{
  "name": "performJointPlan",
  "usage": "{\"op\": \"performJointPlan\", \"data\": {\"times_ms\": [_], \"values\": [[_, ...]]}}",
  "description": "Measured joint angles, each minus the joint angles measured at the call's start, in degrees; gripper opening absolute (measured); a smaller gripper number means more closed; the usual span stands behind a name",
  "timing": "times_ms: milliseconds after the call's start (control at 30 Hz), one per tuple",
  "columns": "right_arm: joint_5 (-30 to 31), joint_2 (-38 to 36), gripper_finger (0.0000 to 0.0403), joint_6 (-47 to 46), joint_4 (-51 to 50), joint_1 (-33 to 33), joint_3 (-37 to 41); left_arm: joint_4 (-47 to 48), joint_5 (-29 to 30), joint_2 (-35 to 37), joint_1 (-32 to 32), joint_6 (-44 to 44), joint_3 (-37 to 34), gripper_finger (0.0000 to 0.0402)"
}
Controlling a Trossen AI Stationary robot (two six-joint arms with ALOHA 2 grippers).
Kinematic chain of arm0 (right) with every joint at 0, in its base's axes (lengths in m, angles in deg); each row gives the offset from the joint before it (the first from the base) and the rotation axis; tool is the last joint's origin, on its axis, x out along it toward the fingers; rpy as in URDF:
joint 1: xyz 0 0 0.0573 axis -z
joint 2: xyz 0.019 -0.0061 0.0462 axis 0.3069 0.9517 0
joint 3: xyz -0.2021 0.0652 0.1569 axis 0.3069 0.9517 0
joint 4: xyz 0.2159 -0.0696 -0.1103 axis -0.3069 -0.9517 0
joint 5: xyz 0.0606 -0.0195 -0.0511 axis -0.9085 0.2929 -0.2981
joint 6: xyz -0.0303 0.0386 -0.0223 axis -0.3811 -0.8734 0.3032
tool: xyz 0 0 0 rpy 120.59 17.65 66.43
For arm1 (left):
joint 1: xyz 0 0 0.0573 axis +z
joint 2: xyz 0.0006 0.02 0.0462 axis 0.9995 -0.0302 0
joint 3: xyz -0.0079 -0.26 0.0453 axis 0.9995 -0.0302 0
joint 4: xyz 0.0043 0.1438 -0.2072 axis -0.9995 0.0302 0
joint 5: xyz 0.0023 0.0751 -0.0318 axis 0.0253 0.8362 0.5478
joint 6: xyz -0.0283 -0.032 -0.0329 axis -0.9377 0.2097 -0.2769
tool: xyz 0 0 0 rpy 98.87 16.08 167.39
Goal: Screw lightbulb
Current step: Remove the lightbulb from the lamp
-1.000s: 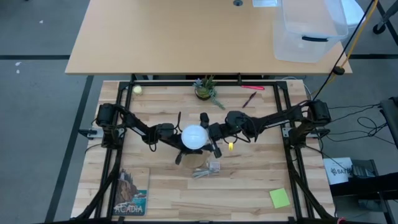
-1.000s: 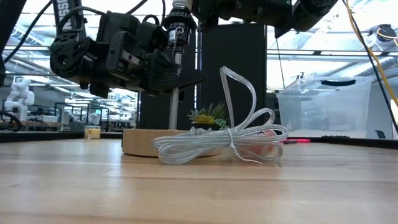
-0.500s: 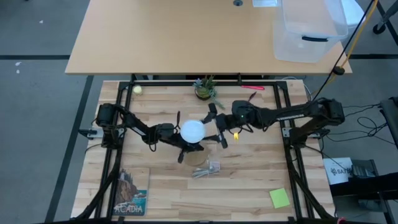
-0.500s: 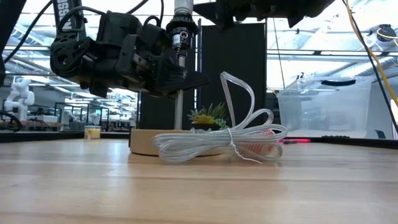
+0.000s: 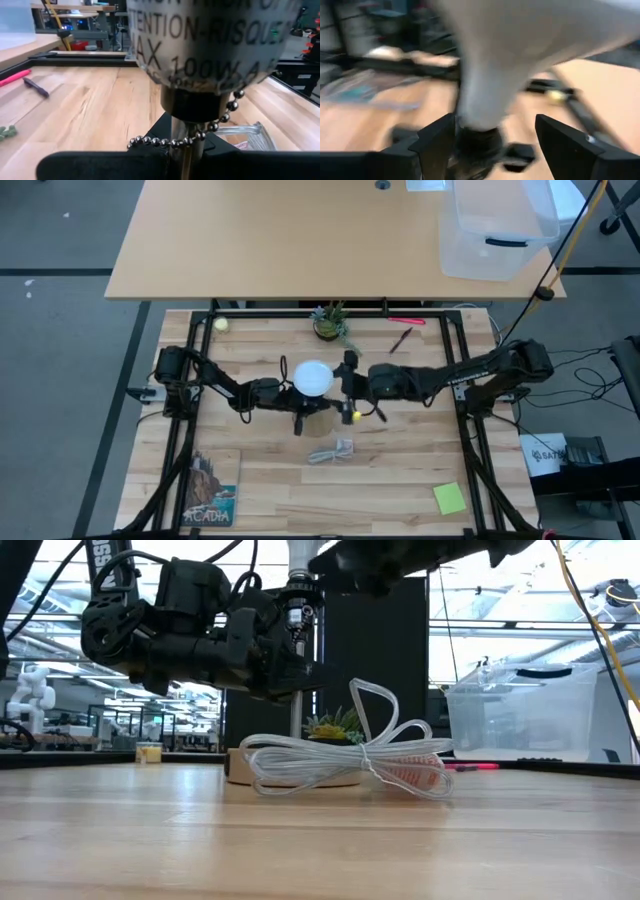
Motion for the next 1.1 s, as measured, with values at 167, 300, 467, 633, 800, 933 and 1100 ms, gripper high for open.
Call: {"op": "performJointPlan", "data": {"times_ms": [167, 300, 467, 633, 800, 933, 1100], "values": [[19.7, 4.7, 0.0267, -1.8, 11.3, -6.4, 0.0, -0.1, 1.4, 0.0, 0.0, 0.0, 0.0, 0.0022], [26.2, 8.4, 0.0267, -0.7, 18.9, -9.3, 0.0, -0.1, 1.4, 0.0, 0.0, 0.0, 0.0, 0.0022], [27.8, 11.7, 0.0267, -3.8, 27.8, -9.6, 0.0, -0.1, 1.8, 0.0, 0.0, 0.0, 0.0, 0.0022], [34.6, 14.9, 0.0267, -2.9, 33.3, -9.6, -0.5, -0.1, 2.4, 0.0, 0.0, -0.2, 0.0, 0.0022], [35.0, 17.3, 0.0264, -0.1, 33.7, -9.6, -3.1, -0.1, 2.4, 0.0, 0.0, -0.4, 0.1, 0.0022], [32.7, 17.7, 0.0239, 1.9, 33.8, -9.6, -4.3, 0.3, 2.4, 0.0, 0.0, -0.3, 0.1, 0.0022], [32.1, 17.3, 0.0183, 3.8, 33.7, -9.5, -4.3, 0.5, 2.4, 0.0, 0.0, -0.2, 0.1, 0.0022]]}}
